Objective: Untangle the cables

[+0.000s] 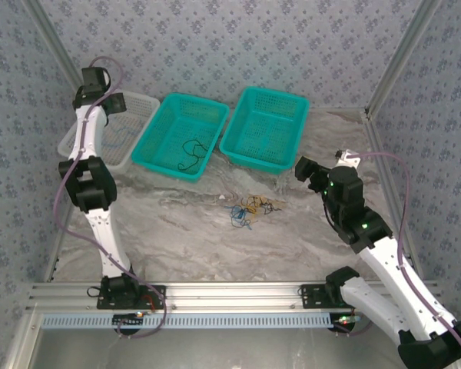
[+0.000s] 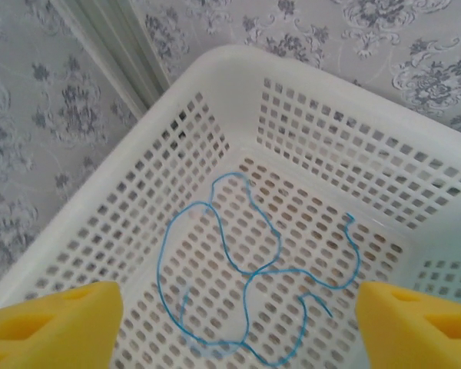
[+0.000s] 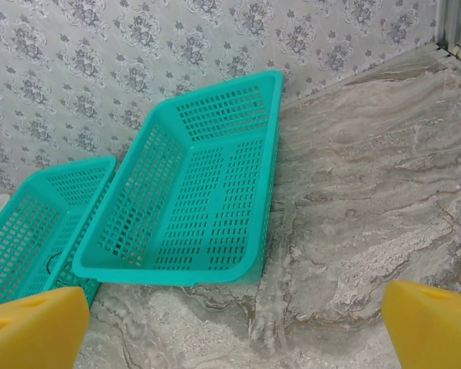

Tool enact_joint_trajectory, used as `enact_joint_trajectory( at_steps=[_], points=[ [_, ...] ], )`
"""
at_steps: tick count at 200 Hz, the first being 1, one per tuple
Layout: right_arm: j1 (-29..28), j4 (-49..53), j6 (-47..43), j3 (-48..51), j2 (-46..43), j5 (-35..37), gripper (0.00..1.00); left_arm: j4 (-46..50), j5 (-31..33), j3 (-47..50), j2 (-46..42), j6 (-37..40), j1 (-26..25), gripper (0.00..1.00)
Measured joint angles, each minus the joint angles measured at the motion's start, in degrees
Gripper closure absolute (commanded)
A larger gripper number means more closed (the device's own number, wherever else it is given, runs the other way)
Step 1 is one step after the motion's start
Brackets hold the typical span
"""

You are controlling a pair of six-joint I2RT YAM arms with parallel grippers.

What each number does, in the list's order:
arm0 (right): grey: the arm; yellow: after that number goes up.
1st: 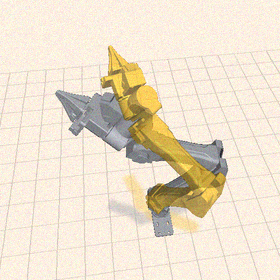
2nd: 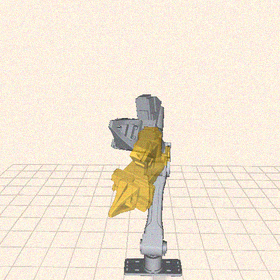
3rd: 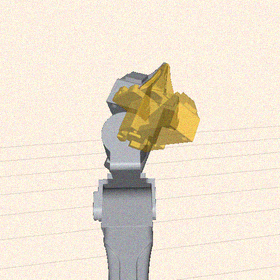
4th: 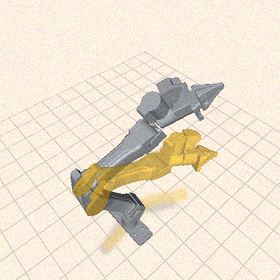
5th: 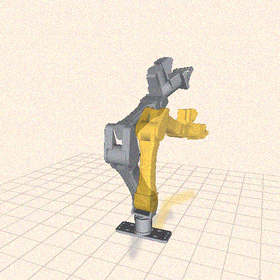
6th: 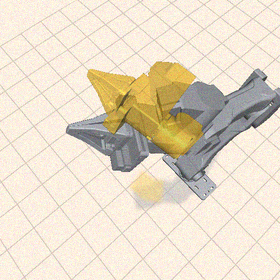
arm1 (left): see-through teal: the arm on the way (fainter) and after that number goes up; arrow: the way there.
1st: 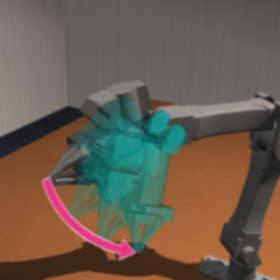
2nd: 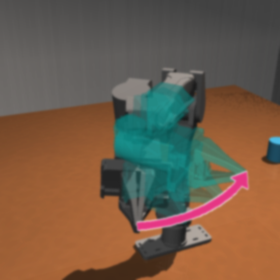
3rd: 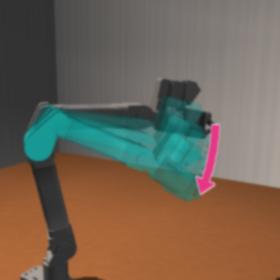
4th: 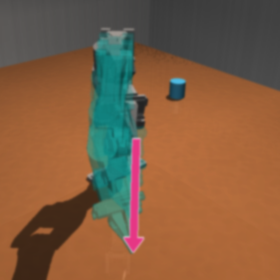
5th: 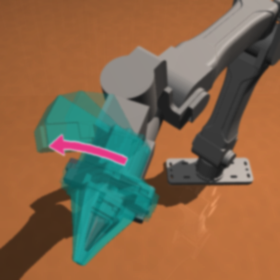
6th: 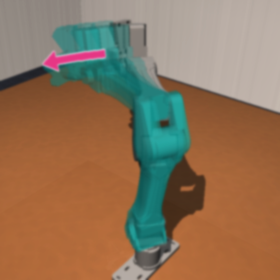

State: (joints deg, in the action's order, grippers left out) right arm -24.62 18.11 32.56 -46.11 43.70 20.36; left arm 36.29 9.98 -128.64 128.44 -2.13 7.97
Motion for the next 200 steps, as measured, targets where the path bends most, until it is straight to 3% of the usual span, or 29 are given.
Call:
enact_joint_trajectory(
  at_steps=[33, 65, 95, 136, 200],
  points=[
    [0.0, -0.07, 0.0, 0.0, 0.15, -0.48, 0.0, -2.38, -1.88, 12.02, -7.76, -2.49, -0.31, 0.1],
    [0.0, -0.39, -0.44, 0.0, 1.7, -2.45, 0.0, -12.66, -2.62, 31.82, -20.48, -4.33, -2.19, 0.02],
    [0.0, -1.27, -0.42, 0.04, 3.74, -4.57, 0.0, -24.55, -4.0, 50.25, -32.61, -7.08, -6.25, 0.01],
    [-0.81, -3.34, 0.02, 0.04, 8.46, -7.43, 0.0, -35.06, -5.51, 64.67, -43.58, -12.61, -11.13, 0.01],
    [-5.03, -5.07, 0.04, 0.02, 14.1, -7.78, 0.0, -42.77, -7.96, 75.49, -52.68, -19.26, -28.85, 0.01]
  ],
)
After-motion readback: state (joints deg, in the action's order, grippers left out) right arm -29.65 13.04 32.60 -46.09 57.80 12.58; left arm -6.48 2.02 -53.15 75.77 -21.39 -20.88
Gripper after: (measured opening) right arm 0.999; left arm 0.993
